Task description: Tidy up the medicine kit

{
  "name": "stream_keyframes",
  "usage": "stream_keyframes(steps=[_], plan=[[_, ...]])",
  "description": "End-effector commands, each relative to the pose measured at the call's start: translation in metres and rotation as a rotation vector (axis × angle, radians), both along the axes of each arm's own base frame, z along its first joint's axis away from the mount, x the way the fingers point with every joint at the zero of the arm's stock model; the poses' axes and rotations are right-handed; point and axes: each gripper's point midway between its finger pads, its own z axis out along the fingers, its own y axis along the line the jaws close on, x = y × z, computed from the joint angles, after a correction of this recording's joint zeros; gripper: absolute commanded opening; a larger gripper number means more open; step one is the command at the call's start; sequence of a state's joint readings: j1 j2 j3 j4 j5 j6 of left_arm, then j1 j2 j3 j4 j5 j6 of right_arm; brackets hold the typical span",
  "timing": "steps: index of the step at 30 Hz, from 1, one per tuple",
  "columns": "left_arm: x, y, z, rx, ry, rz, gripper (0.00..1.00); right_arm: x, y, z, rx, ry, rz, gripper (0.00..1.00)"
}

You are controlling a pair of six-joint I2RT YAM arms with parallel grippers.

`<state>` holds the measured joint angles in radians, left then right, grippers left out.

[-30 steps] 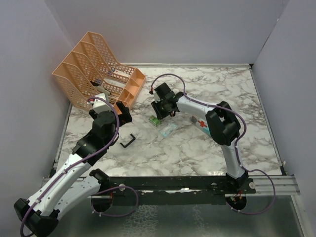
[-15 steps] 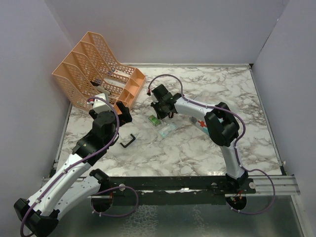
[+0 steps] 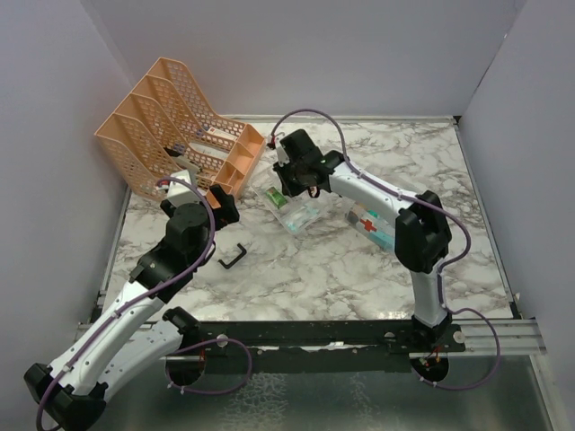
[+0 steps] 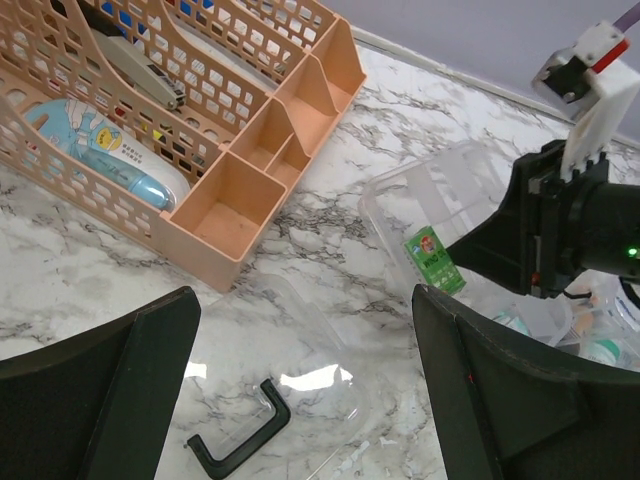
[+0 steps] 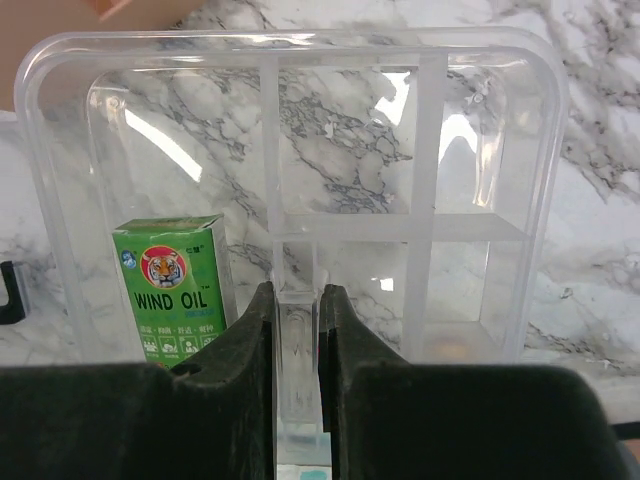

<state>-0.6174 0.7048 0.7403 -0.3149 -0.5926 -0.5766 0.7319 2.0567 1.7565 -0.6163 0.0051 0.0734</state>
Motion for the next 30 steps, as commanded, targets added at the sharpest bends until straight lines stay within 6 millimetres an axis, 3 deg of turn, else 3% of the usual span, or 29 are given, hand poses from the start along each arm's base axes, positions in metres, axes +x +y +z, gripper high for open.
stream_keyframes(steps=[1, 9, 17, 20, 23, 30], plan=[[-0.001, 0.002, 0.013, -0.02, -0.037, 0.005, 0.9, -0.003, -0.006, 0.057, 0.04, -0.071, 0.021, 0.01], [-0.002, -0.002, 0.016, -0.033, -0.043, -0.016, 0.91, -0.004, -0.054, 0.108, 0.01, -0.139, 0.011, 0.01], [0.0, -0.015, 0.013, -0.048, -0.049, -0.075, 0.91, 0.005, -0.161, 0.132, -0.03, -0.216, -0.084, 0.01], [0.002, -0.022, 0.008, -0.047, -0.028, -0.104, 0.91, 0.001, -0.192, 0.133, 0.002, -0.213, -0.089, 0.01], [0.003, -0.027, 0.004, -0.04, -0.014, -0.124, 0.91, -0.015, -0.215, 0.115, -0.036, -0.173, -0.049, 0.02], [0.006, -0.035, -0.001, -0.052, -0.017, -0.157, 0.91, -0.038, -0.229, 0.104, -0.065, -0.159, 0.04, 0.01]])
